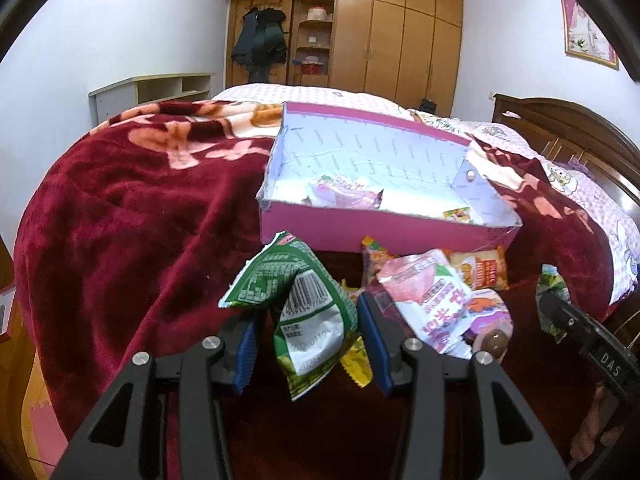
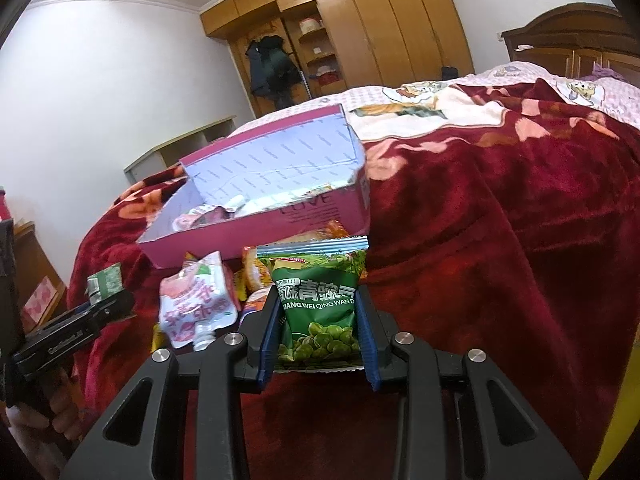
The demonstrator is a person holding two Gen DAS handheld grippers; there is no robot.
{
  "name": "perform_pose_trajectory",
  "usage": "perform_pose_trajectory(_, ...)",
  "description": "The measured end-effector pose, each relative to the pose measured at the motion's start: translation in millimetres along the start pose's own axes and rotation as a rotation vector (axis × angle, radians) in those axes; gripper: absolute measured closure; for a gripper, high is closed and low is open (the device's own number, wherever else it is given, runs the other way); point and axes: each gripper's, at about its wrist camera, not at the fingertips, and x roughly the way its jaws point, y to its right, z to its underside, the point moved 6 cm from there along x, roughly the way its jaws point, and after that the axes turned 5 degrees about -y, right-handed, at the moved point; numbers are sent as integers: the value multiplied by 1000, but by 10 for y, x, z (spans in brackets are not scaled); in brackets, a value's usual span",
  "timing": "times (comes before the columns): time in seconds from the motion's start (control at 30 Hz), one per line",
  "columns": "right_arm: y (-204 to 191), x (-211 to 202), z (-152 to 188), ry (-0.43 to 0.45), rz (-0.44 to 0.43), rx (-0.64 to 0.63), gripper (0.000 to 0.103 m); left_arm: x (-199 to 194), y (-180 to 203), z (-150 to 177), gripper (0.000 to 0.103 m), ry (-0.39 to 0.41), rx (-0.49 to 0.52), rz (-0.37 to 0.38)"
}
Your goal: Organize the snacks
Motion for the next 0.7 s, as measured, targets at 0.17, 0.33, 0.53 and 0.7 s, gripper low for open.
perform_pose_trajectory(0.17, -78, -74, -78, 13, -16, -19, 68, -67, 72, -116, 54, 15, 11, 24)
perform_pose_trajectory(0.33, -129, -107, -241, 37, 7, -53, 68, -70, 141, -299, 54, 23, 34, 33)
perform_pose_trajectory(0.53, -171, -67, -419, 40, -2, -70, 68, 53, 176, -598, 54, 24, 49, 34)
perform_pose_trajectory(0.7, -262, -12, -602, 36, -29, -101, 68, 243, 179, -825, 54, 6, 56, 34)
